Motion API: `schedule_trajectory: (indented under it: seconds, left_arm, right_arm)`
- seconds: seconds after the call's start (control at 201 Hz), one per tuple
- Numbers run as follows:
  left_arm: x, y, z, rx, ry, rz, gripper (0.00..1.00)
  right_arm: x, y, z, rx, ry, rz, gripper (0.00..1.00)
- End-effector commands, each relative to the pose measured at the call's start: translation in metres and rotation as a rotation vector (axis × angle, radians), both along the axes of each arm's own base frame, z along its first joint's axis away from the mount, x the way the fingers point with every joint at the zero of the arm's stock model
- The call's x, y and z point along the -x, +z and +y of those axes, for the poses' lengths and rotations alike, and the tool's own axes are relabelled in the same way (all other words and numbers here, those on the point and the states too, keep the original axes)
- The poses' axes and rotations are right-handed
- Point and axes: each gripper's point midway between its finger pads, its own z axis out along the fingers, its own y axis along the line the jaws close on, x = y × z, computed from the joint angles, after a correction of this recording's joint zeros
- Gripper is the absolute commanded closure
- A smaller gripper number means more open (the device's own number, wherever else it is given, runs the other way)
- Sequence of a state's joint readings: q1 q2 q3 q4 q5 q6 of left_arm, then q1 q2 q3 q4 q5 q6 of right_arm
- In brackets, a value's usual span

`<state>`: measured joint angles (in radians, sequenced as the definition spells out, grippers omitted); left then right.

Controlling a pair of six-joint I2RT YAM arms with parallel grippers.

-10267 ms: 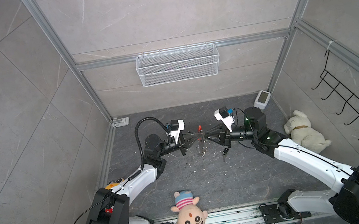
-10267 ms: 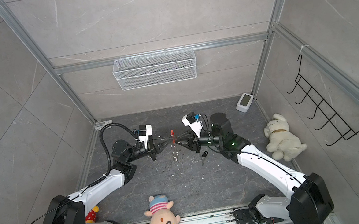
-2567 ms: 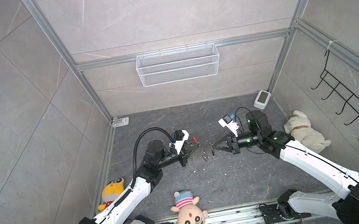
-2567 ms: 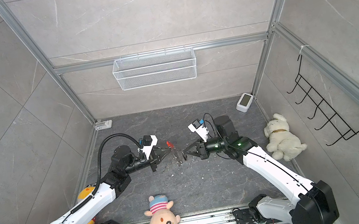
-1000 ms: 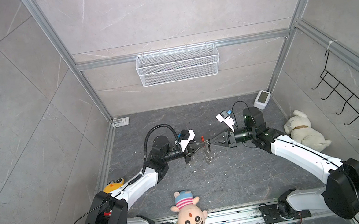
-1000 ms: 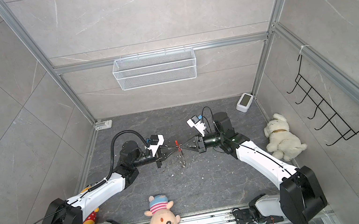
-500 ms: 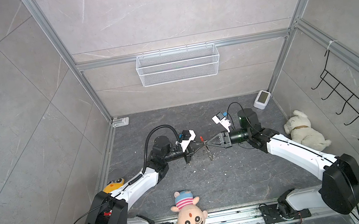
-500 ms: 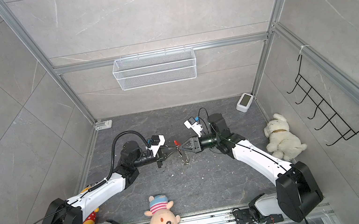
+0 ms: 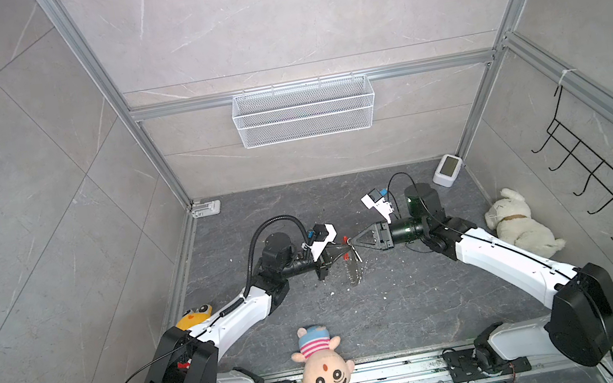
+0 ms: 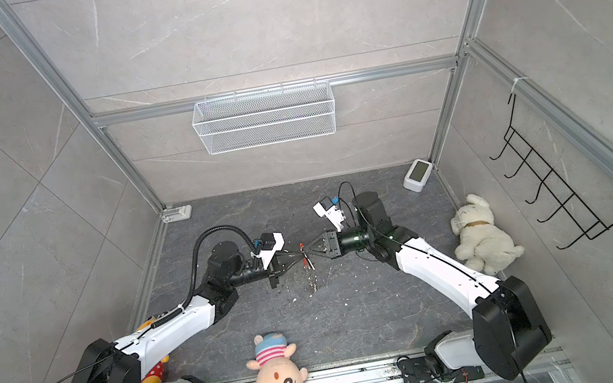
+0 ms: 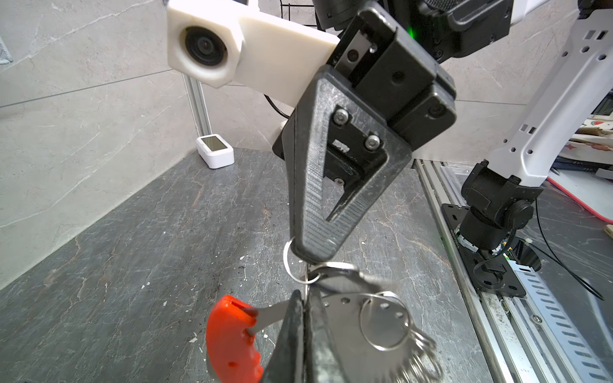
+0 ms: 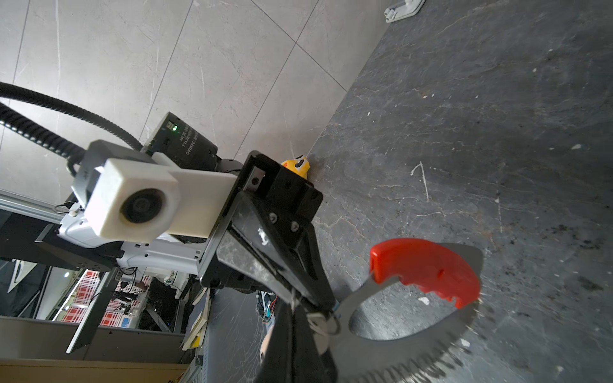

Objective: Put the keys on the keyring

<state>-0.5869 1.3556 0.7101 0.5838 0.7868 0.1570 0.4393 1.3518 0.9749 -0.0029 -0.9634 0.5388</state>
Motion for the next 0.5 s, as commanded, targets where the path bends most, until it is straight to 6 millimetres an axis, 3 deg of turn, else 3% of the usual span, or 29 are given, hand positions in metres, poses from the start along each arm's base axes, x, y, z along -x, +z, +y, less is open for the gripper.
schedule_trajectory:
  seconds: [0.0,0.493]
  left_arm:
    - [0.008,0.031,0.001,0.061,-0.021,-0.127,1.00]
    - [0.009,0.048,0.011,0.137,0.010,-0.161,1.00]
  right_arm:
    - [-0.005,-0.004,0.000,0.035,-0.026,0.005,1.00]
    - [-0.007,-0.036,-0.017,0.089,-0.087,0.089,1.00]
